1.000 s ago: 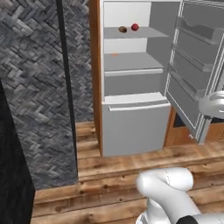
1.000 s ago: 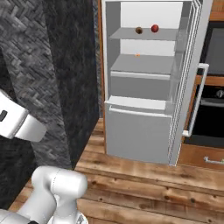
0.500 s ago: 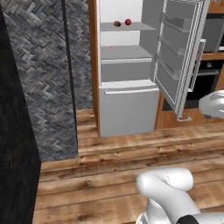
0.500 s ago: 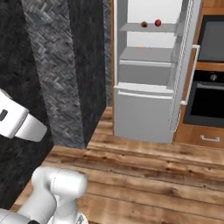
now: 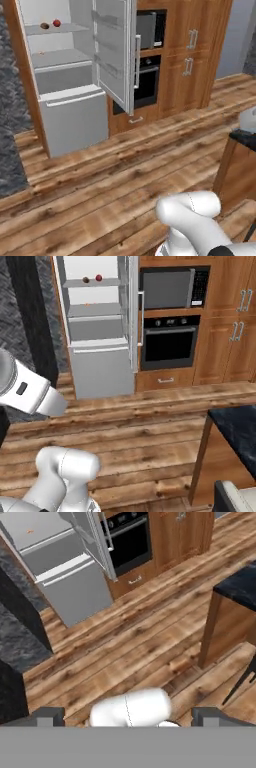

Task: Transport the steak and potato to the fridge. Place the steak on the rack containing meat and place the potato on the rack containing the vegetable, ensuring meats and vegetables are on different racks.

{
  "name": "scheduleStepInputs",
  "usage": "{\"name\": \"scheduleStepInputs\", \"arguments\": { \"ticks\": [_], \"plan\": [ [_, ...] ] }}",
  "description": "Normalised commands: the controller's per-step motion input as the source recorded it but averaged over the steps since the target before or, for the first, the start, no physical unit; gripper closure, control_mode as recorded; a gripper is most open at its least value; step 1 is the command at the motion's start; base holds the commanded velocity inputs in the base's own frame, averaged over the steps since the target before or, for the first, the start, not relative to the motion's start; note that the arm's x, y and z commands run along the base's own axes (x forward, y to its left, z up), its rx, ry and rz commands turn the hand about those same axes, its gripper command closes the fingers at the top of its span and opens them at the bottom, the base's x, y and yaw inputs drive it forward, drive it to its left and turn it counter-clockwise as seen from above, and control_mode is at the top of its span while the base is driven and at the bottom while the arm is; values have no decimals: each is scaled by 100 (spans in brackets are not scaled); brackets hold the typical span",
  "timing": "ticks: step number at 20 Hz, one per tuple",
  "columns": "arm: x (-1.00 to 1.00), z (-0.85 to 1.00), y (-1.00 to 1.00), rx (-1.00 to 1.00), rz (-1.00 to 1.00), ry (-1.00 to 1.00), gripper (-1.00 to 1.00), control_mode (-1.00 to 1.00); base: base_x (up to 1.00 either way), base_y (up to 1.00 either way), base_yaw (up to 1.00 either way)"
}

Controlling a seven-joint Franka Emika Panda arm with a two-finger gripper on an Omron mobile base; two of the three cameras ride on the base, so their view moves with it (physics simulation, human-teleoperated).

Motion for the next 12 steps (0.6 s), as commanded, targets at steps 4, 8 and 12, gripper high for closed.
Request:
{"name": "scheduleStepInputs", "arguments": {
  "ticks": [4, 8, 12],
  "plan": [
    [0, 0, 0, 0, 0, 0, -100, 100, -17, 0, -100],
    [0, 0, 0, 0, 0, 0, -100, 100, -28, 1, -96],
    [0, 0, 0, 0, 0, 0, -100, 100, -69, 5, -51]
  ]
}}
